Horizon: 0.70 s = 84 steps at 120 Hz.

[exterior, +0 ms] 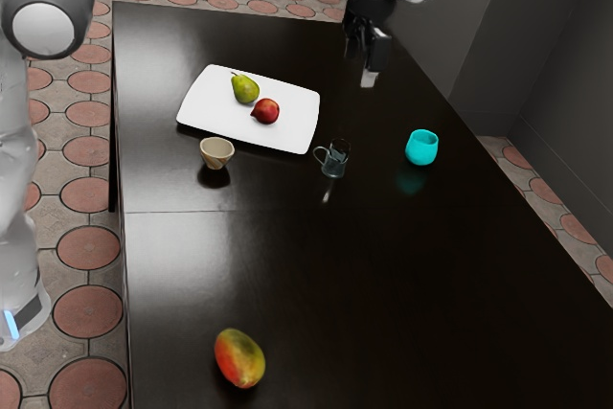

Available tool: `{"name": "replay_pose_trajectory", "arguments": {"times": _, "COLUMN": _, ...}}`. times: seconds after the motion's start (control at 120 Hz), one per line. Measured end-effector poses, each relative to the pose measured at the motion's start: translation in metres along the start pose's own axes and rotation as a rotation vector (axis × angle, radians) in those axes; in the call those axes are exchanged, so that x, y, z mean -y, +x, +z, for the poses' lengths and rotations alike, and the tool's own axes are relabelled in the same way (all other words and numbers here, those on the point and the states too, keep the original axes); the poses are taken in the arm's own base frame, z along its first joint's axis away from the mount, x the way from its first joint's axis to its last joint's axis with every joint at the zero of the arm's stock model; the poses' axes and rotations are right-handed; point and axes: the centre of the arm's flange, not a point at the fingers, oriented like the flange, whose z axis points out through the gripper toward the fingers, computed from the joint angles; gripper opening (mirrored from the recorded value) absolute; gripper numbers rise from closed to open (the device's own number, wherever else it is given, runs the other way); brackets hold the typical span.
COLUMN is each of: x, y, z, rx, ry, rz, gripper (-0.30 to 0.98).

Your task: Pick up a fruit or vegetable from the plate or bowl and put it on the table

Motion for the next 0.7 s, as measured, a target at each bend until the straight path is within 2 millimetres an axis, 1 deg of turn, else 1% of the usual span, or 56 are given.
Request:
{"name": "replay_pose_trajectory", "arguments": {"times": 0.05, "x": 0.015, "y": -0.002, "z": -0.002, "rx": 0.007, "ry": 0.006, "rz": -0.019, "gripper": 0.68}}
{"name": "replay_pose_trajectory", "arguments": {"times": 0.133, "x": 0.046, "y": -0.007, "z": -0.003, "rx": 0.022, "ry": 0.011, "rz": -0.063, "gripper": 0.69}}
{"name": "replay_pose_trajectory", "arguments": {"times": 0.15, "x": 0.053, "y": -0.008, "z": -0.007, "rx": 0.018, "ry": 0.012, "rz": -0.072, "gripper": 0.69}}
{"name": "replay_pose_trajectory", "arguments": {"times": 0.158, "x": 0.056, "y": -0.010, "z": -0.011, "rx": 0.011, "ry": 0.013, "rz": -0.077, "gripper": 0.69}}
{"name": "replay_pose_trajectory", "arguments": {"times": 0.192, "x": 0.067, "y": -0.017, "z": -0.042, "rx": -0.039, "ry": 0.020, "rz": -0.094, "gripper": 0.69}}
{"name": "replay_pose_trajectory", "arguments": {"times": 0.233, "x": 0.080, "y": -0.032, "z": -0.082, "rx": -0.107, "ry": 0.028, "rz": -0.115, "gripper": 0.69}}
{"name": "replay_pose_trajectory", "arguments": {"times": 0.275, "x": 0.091, "y": -0.049, "z": -0.115, "rx": -0.163, "ry": 0.040, "rz": -0.136, "gripper": 0.69}}
{"name": "replay_pose_trajectory", "arguments": {"times": 0.292, "x": 0.096, "y": -0.057, "z": -0.126, "rx": -0.178, "ry": 0.045, "rz": -0.144, "gripper": 0.69}}
{"name": "replay_pose_trajectory", "arguments": {"times": 0.317, "x": 0.103, "y": -0.065, "z": -0.136, "rx": -0.189, "ry": 0.052, "rz": -0.153, "gripper": 0.69}}
{"name": "replay_pose_trajectory", "arguments": {"times": 0.35, "x": 0.111, "y": -0.072, "z": -0.140, "rx": -0.187, "ry": 0.061, "rz": -0.148, "gripper": 0.69}}
{"name": "replay_pose_trajectory", "arguments": {"times": 0.375, "x": 0.115, "y": -0.069, "z": -0.134, "rx": -0.167, "ry": 0.064, "rz": -0.128, "gripper": 0.69}}
{"name": "replay_pose_trajectory", "arguments": {"times": 0.4, "x": 0.119, "y": -0.061, "z": -0.122, "rx": -0.137, "ry": 0.065, "rz": -0.100, "gripper": 0.69}}
{"name": "replay_pose_trajectory", "arguments": {"times": 0.425, "x": 0.124, "y": -0.052, "z": -0.107, "rx": -0.103, "ry": 0.069, "rz": -0.069, "gripper": 0.69}}
{"name": "replay_pose_trajectory", "arguments": {"times": 0.458, "x": 0.127, "y": -0.036, "z": -0.082, "rx": -0.051, "ry": 0.070, "rz": -0.022, "gripper": 0.69}}
{"name": "replay_pose_trajectory", "arguments": {"times": 0.483, "x": 0.122, "y": -0.018, "z": -0.057, "rx": -0.007, "ry": 0.057, "rz": 0.028, "gripper": 0.69}}
{"name": "replay_pose_trajectory", "arguments": {"times": 0.517, "x": 0.105, "y": 0.004, "z": -0.025, "rx": 0.043, "ry": 0.035, "rz": 0.108, "gripper": 0.69}}
{"name": "replay_pose_trajectory", "arguments": {"times": 0.55, "x": 0.091, "y": 0.021, "z": 0.001, "rx": 0.084, "ry": 0.015, "rz": 0.176, "gripper": 0.68}}
{"name": "replay_pose_trajectory", "arguments": {"times": 0.575, "x": 0.088, "y": 0.028, "z": 0.016, "rx": 0.107, "ry": 0.002, "rz": 0.212, "gripper": 0.68}}
{"name": "replay_pose_trajectory", "arguments": {"times": 0.6, "x": 0.087, "y": 0.032, "z": 0.026, "rx": 0.122, "ry": -0.008, "rz": 0.242, "gripper": 0.68}}
{"name": "replay_pose_trajectory", "arguments": {"times": 0.642, "x": 0.083, "y": 0.037, "z": 0.033, "rx": 0.131, "ry": -0.019, "rz": 0.294, "gripper": 0.68}}
{"name": "replay_pose_trajectory", "arguments": {"times": 0.7, "x": 0.065, "y": 0.042, "z": 0.038, "rx": 0.138, "ry": -0.020, "rz": 0.380, "gripper": 0.68}}
